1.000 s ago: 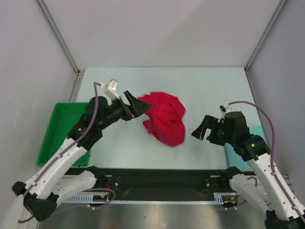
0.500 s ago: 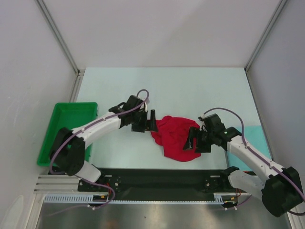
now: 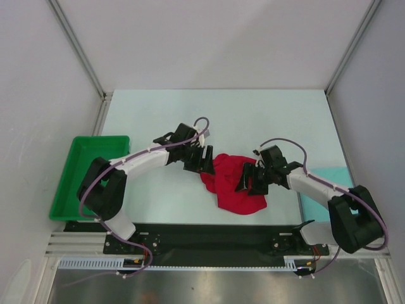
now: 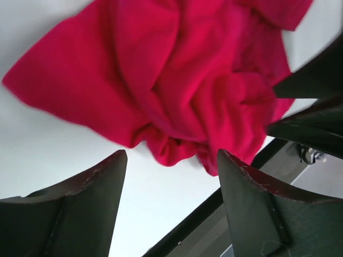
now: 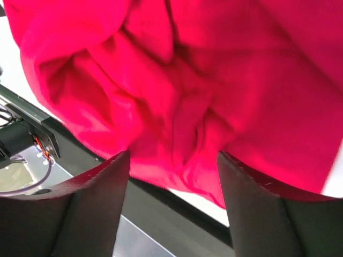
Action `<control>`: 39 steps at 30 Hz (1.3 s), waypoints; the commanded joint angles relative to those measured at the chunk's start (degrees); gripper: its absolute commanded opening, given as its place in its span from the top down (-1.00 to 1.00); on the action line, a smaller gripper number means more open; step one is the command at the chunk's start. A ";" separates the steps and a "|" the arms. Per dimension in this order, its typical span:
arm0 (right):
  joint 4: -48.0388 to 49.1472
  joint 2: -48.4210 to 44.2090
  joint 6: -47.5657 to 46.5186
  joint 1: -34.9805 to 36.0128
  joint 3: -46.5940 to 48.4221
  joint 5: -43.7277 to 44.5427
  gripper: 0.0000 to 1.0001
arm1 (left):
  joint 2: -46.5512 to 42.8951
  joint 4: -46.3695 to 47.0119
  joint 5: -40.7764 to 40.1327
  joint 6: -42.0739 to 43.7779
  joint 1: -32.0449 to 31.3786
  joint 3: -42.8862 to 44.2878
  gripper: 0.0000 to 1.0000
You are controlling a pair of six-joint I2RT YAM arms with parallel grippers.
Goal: Fold and stack the t-shirts
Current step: Flatten the tshirt out
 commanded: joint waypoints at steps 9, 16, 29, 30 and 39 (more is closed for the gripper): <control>6.15 10.44 -1.63 -1.00 8.35 -5.83 0.47 | 12.17 1.45 9.47 3.58 0.33 13.03 0.29; -3.69 6.50 -5.40 -1.35 13.97 -2.07 1.00 | 10.34 -5.06 2.99 4.90 0.95 20.06 0.99; -19.00 -28.11 -3.22 1.73 25.14 1.21 1.00 | -33.93 -5.77 -8.03 -0.37 0.86 12.77 0.99; -19.35 -29.53 -1.64 1.99 25.40 0.41 1.00 | -35.36 -5.07 -5.93 -0.98 0.77 12.94 0.99; -15.93 -39.48 2.06 2.61 34.28 14.89 1.00 | -36.61 7.68 8.41 -8.54 0.07 17.78 0.99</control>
